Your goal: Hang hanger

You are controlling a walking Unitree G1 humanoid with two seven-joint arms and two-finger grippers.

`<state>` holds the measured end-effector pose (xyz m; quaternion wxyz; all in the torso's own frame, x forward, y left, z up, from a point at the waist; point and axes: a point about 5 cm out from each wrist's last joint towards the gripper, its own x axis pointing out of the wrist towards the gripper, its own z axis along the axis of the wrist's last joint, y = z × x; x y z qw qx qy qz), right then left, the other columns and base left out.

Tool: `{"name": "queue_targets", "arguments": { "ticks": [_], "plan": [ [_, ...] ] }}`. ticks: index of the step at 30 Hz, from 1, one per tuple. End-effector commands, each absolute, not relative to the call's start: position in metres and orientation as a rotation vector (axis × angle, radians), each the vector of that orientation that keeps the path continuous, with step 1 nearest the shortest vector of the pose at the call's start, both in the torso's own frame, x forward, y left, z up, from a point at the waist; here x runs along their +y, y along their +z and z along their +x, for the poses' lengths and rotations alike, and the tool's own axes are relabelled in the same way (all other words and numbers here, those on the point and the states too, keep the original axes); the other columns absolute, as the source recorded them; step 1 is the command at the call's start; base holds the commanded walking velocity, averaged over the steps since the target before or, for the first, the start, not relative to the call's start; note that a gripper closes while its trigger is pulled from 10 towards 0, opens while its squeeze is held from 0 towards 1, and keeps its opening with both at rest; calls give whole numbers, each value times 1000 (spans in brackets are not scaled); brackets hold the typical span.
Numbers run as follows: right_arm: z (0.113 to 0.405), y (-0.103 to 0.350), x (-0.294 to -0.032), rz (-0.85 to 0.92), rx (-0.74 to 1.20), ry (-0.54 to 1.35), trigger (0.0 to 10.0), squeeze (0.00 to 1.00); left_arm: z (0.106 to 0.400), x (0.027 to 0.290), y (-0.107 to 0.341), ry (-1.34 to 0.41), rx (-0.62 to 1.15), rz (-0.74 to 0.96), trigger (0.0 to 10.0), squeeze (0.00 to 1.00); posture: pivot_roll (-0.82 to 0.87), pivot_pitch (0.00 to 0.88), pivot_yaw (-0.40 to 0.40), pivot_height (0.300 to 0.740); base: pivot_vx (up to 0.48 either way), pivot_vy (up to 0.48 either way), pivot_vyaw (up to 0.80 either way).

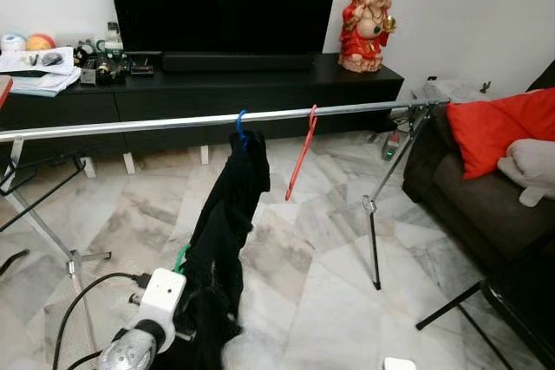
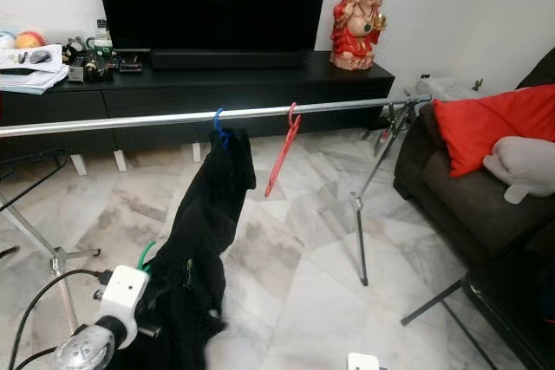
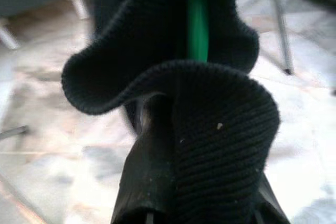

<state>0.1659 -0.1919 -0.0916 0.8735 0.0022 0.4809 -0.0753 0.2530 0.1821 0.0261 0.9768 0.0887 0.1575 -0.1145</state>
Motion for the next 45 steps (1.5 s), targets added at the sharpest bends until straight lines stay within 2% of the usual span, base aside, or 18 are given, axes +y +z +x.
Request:
{"name": "queue_targets", "arguments": {
  "ticks": [1, 8, 45],
  "plan": [
    [165, -92, -192, 7, 1007, -160, 10000, 0, 255, 181, 32, -240, 282, 189, 10000, 0, 163, 0, -97, 740, 0, 0, 0],
    [165, -92, -193, 9, 1003, -163, 10000, 0, 257, 182, 33, -238, 285, 178, 10000, 0, 162, 0, -98, 740, 0, 0, 0],
    [164, -92, -193, 2, 1010, -155, 10000, 0, 258, 182, 34, -248, 278, 195, 10000, 0, 162, 0, -98, 740, 0, 308, 0]
  ]
}}
